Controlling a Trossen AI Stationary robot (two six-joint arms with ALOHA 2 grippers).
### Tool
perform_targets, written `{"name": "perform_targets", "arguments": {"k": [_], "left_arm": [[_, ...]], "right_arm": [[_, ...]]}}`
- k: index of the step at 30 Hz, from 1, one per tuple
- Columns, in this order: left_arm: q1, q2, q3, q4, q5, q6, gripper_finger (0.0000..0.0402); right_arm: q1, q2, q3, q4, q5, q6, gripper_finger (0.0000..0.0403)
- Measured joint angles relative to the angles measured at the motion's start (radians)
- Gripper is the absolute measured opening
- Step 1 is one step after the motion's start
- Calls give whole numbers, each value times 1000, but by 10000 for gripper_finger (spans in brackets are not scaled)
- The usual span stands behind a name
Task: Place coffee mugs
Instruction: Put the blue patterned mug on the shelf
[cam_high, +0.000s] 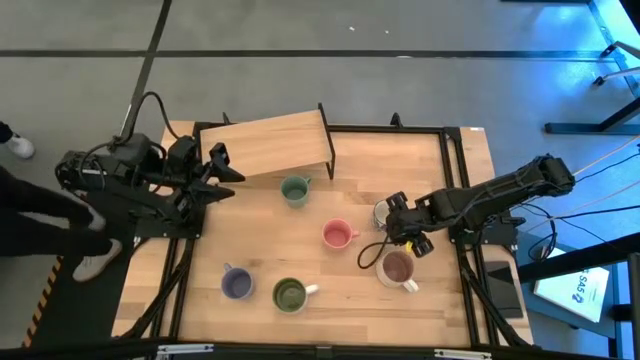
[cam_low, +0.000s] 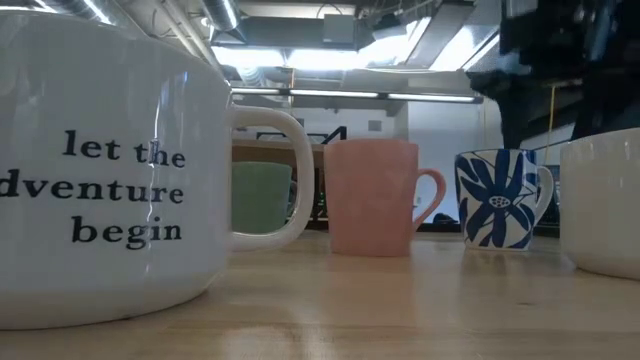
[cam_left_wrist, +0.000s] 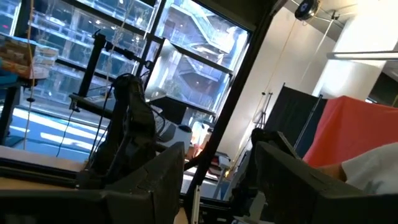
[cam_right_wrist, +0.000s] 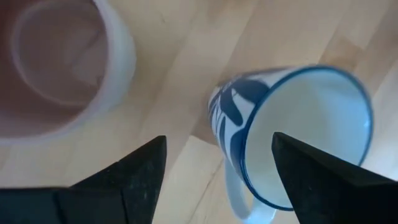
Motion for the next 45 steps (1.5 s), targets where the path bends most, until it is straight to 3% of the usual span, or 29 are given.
{"name": "perform_targets", "arguments": {"k": [12,26,36,45], "left_arm": [[0,0,0,0,-83,0,192],[0,0,0,0,-131,1,192],[0,0,0,0,-153,0,192],[0,0,0,0,-162,-1,192]], "right_arm": [[-89,0,-76,55,33,-33,259],[-104,1,-78,59,32,-106,14],[-104,1,-25,34,24,-81,5],[-111,4,259,-115,-6,-112,2]]}}
